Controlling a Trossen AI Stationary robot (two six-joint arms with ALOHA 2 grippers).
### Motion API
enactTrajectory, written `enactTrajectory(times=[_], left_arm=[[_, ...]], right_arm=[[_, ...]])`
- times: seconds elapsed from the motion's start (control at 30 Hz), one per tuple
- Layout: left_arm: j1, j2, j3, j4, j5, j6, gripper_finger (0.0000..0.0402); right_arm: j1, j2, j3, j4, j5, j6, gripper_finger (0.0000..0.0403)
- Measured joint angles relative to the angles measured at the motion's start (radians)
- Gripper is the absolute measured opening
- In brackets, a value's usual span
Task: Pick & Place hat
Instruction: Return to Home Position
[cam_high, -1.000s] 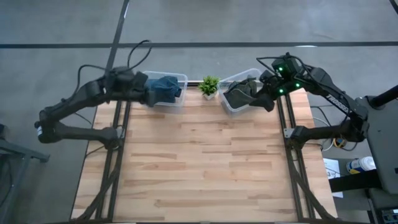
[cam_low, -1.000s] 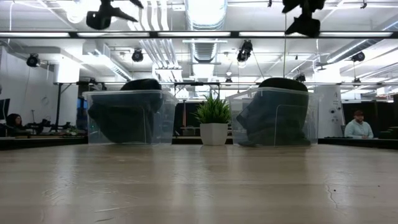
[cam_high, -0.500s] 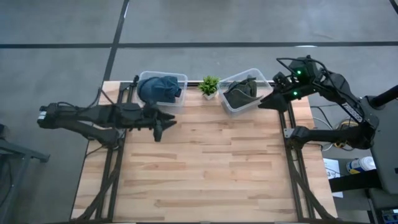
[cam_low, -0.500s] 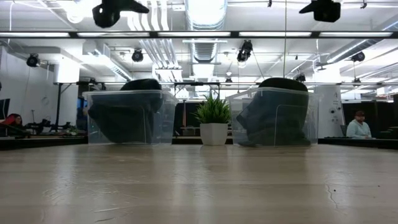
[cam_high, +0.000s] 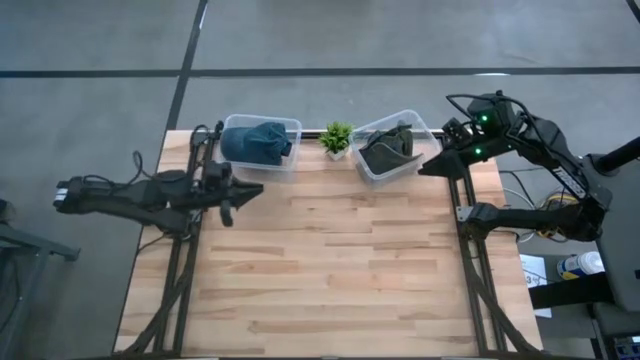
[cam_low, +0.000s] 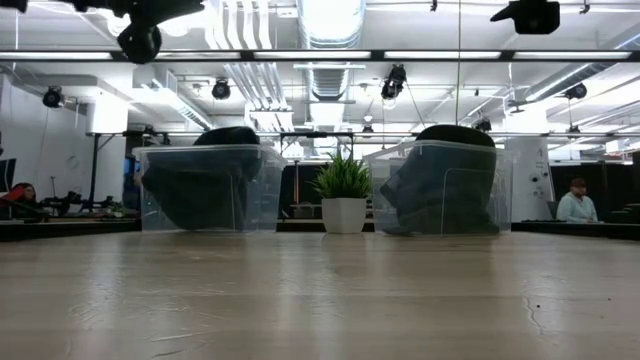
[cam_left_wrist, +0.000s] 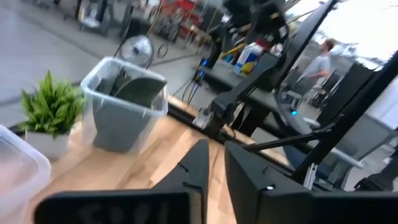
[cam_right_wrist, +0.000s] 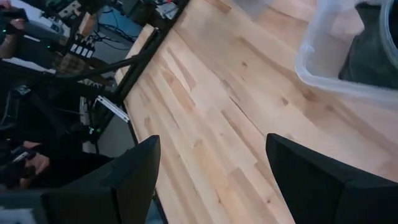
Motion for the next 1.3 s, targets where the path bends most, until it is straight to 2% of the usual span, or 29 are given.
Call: enactTrajectory(times=[0.17,0.27,0.47,0.67,0.83,1.1,1.23,1.3], left_arm=[[0.000,-0.112,-0.137,0.130,0.061,0.021,0.0005],[0.000,-0.169,-0.238,0.237,0.095,0.014,0.0002],[0.000,-0.266,-0.444,0.550,0.125,-0.001,0.0000],[0.000,-0.335,-0.579,0.791,0.126,0.001,0.0000],[0.000,-0.382,-0.576,0.774,0.145,0.073,0.0000],[0.000,-0.489,-0.579,0.721,0.247,0.156,0.0000],[0.000,-0.567,-0.579,0.652,0.249,0.204,0.0000],[0.000,-0.565,-0.579,0.632,0.256,0.207,0.0000]], right_arm=[[0.000,0.013,-0.001,-0.010,0.000,0.024,0.0286],[0.000,0.018,-0.002,-0.008,0.001,0.023,0.0286],[0.000,0.031,-0.004,-0.007,0.003,-0.007,0.0286],[0.000,0.032,-0.004,-0.007,0.003,-0.009,0.0286],[0.000,0.032,-0.004,-0.007,0.003,-0.011,0.0286],[0.000,0.035,-0.004,-0.006,0.024,-0.008,0.0286],[0.000,0.042,-0.004,-0.004,0.027,-0.007,0.0286],[0.000,0.044,-0.004,-0.003,0.027,-0.008,0.0286]])
